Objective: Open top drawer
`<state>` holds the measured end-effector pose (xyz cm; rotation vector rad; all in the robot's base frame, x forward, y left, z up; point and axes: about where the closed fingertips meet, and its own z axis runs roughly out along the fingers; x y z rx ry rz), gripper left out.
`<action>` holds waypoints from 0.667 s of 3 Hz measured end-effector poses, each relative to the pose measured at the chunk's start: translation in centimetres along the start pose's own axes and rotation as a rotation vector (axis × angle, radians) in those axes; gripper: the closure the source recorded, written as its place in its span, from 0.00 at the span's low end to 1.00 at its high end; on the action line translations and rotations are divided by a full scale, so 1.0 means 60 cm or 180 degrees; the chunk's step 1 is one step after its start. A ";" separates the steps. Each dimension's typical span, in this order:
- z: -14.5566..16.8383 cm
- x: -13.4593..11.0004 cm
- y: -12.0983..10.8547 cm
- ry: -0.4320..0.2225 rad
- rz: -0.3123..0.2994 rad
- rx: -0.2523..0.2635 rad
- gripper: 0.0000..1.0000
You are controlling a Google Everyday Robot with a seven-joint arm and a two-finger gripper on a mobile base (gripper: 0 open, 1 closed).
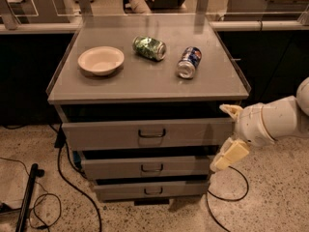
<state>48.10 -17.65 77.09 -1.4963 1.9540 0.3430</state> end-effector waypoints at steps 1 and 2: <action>0.073 0.016 -0.019 -0.0070 -0.0200 0.0085 0.00; 0.075 0.016 -0.021 -0.0072 -0.0200 0.0097 0.00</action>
Offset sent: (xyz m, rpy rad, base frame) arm 0.0399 0.0206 -0.0604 -0.0100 -0.0870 0.0352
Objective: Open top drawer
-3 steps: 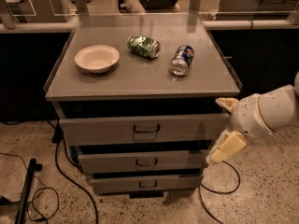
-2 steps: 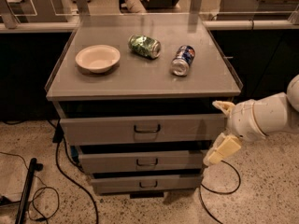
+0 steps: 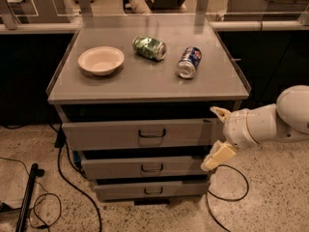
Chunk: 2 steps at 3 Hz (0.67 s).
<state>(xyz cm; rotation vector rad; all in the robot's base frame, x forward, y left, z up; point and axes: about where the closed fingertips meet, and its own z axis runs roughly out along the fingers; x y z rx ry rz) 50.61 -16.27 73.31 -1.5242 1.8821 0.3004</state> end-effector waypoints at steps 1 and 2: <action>0.011 -0.003 0.003 -0.0003 -0.0042 -0.0044 0.00; 0.043 -0.009 0.003 -0.0100 -0.0092 -0.0168 0.00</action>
Offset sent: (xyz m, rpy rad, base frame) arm 0.0189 0.0323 -0.0346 0.0609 0.0345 0.1130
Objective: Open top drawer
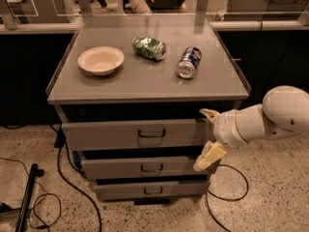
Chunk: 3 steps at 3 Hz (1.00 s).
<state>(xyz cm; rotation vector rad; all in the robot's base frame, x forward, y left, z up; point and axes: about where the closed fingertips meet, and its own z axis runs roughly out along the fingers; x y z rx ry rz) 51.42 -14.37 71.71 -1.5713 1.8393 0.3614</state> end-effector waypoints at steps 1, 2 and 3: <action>0.053 -0.001 -0.007 -0.0139 -0.0050 -0.0149 0.00; 0.079 0.002 -0.014 -0.0200 -0.0065 -0.0175 0.00; 0.099 0.003 -0.029 -0.0247 -0.0104 -0.0132 0.00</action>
Offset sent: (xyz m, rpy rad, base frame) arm 0.0338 0.0302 -0.0452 0.0751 0.0102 0.0714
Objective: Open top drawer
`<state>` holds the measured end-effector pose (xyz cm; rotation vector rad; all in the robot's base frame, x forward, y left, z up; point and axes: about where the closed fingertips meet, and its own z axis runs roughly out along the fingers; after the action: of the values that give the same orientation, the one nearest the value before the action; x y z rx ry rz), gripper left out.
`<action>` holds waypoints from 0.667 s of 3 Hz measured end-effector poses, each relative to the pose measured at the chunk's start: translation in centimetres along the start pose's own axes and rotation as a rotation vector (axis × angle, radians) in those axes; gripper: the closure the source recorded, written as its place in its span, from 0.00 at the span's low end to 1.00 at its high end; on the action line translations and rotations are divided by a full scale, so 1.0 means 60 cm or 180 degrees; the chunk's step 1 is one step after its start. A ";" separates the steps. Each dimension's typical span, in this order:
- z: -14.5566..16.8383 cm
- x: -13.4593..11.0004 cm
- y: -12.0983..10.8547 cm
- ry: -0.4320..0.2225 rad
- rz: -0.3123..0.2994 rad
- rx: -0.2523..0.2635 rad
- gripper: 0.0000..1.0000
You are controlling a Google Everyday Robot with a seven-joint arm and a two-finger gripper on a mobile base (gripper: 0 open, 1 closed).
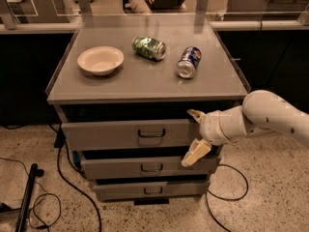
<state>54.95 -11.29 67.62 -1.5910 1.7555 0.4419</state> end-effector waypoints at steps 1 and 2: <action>0.023 0.013 -0.021 -0.0001 -0.0019 0.0046 0.00; 0.032 0.031 -0.029 0.0057 0.0002 0.0026 0.00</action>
Offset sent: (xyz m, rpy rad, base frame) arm 0.0406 -0.0278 -0.0625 -0.0748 0.0330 -0.0368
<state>57.16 -11.63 65.33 -1.5932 1.7692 0.4214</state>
